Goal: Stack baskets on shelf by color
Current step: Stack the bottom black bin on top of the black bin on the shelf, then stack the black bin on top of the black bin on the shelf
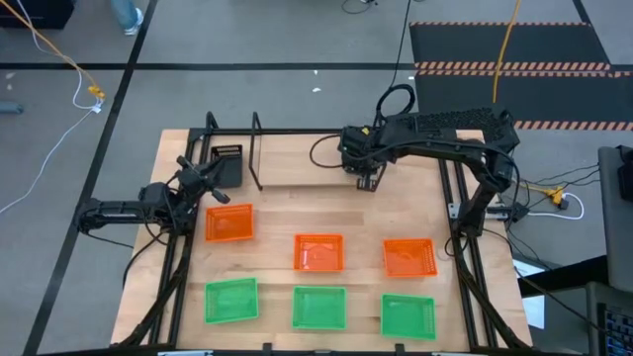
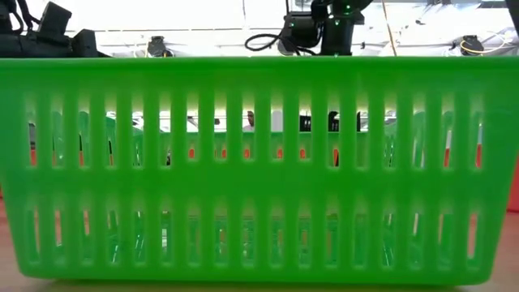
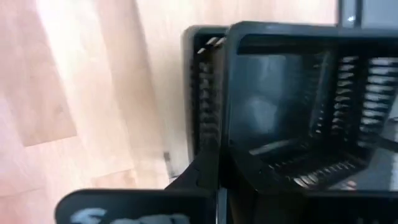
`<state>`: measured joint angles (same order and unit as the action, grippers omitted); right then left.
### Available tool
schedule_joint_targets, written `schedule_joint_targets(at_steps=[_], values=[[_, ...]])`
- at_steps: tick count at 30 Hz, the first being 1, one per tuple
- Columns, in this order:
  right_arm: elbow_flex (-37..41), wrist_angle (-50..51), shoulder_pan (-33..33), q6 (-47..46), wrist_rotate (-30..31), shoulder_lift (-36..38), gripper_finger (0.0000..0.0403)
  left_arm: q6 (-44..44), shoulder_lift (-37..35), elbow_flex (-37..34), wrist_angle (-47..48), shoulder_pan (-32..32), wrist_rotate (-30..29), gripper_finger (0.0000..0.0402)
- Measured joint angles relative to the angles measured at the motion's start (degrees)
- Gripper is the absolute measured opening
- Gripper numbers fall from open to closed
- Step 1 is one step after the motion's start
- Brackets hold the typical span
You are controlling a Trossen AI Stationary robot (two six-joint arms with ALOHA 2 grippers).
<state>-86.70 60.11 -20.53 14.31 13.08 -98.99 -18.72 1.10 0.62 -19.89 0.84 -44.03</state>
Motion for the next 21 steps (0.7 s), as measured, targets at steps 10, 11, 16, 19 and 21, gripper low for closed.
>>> schedule_joint_targets(at_steps=[10,11,16,19,21], values=[[2.8,-3.5,0.0,0.6,-4.1,0.0,0.0025,0.2,0.0,0.0,-0.1,0.0,0.0,0.0042],[2.8,-4.0,0.0,1.0,-4.1,0.1,0.0032,0.2,0.0,0.0,0.1,0.0,0.0,0.0042],[2.8,-6.1,0.2,2.0,-3.9,1.8,0.0077,0.2,0.0,0.0,0.4,0.0,0.0,0.0042],[2.8,-8.1,0.9,2.9,-2.2,3.3,0.0103,0.5,0.0,0.0,0.7,0.0,0.0,0.0042],[2.8,-10.3,1.5,3.3,-0.7,5.0,0.0115,1.7,0.0,0.0,1.3,0.0,0.0,0.0042]])
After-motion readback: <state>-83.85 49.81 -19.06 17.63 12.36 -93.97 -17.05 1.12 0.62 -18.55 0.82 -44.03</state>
